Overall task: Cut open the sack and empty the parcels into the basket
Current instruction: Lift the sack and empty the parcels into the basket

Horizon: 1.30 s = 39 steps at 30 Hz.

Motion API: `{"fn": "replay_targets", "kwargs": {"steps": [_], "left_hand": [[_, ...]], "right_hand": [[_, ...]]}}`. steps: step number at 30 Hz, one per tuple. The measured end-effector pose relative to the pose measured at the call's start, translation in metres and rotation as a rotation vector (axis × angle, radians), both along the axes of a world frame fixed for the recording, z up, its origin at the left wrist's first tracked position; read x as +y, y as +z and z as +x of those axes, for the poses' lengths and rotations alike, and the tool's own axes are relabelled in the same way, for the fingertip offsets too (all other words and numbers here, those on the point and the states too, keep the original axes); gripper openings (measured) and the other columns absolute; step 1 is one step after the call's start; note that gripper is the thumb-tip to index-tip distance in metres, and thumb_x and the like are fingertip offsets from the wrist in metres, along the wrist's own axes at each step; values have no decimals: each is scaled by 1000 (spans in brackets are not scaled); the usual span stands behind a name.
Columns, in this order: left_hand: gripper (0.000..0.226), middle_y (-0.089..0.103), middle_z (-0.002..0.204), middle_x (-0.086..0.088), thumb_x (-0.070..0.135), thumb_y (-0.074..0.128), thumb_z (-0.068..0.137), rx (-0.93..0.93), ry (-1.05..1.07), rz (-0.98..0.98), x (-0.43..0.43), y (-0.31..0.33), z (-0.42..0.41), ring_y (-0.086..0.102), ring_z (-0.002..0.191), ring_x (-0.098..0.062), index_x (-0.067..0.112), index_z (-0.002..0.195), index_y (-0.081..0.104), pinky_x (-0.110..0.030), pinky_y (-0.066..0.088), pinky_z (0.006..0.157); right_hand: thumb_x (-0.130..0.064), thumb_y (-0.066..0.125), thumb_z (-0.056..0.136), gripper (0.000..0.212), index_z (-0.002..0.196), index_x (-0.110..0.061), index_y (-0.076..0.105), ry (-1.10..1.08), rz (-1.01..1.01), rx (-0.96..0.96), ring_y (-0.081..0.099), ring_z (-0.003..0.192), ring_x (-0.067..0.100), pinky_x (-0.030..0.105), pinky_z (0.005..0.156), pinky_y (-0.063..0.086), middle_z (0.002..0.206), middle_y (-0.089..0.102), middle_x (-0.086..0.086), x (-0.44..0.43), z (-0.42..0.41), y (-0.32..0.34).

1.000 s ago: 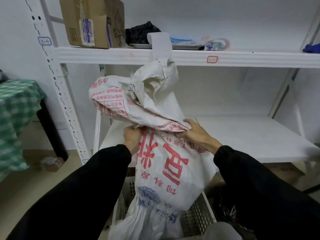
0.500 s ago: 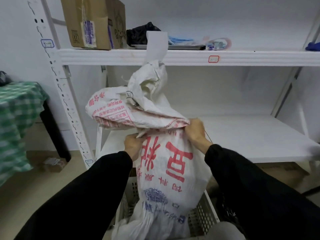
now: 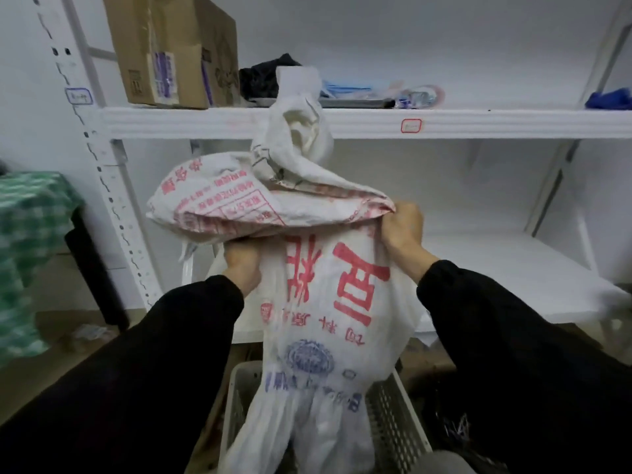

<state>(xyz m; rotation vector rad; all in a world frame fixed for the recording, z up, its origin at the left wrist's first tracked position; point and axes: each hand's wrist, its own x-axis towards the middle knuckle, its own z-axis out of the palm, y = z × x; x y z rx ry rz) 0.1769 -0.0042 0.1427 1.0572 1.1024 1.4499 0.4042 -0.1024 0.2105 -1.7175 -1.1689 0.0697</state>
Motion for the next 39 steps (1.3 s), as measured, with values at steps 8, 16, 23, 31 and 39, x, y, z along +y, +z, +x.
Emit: {"fn": "replay_targets", "kwargs": {"steps": [8,16,23,31,39], "left_hand": [[8,75,89,-9,9,72,71,-114,-63,-4,-1,24,20,68,88,-27,12,78,75,-42,56,78],[15,75,90,-11,1,73,72,-187,-94,-9,-3,30,20,70,84,-30,10,83,73,-46,59,79],[29,75,103,-11,5,79,71,-196,-153,-32,5,41,18,69,102,-33,7,100,74,-48,58,85],[23,73,106,-13,-10,63,83,-161,-184,-22,-5,62,38,68,101,-32,8,93,73,-43,58,86],[18,70,86,-1,0,65,89,-50,-169,-62,-27,48,40,68,81,-20,18,85,66,-26,57,60]], "right_hand": [[2,47,87,26,65,-7,58,42,-13,84,49,74,22,35,65,35,74,59,13,9,-27,15],[7,42,84,23,68,-1,56,13,-30,73,52,72,28,33,62,33,73,57,12,0,-26,13],[13,36,80,28,66,-7,51,-78,134,141,46,69,24,32,60,32,61,48,1,0,-15,31],[12,39,76,36,91,-1,69,-33,247,36,58,84,34,39,79,39,90,70,19,11,-16,47],[11,39,81,34,77,-11,64,5,199,34,52,76,19,26,63,30,77,62,4,12,-24,46]]}}
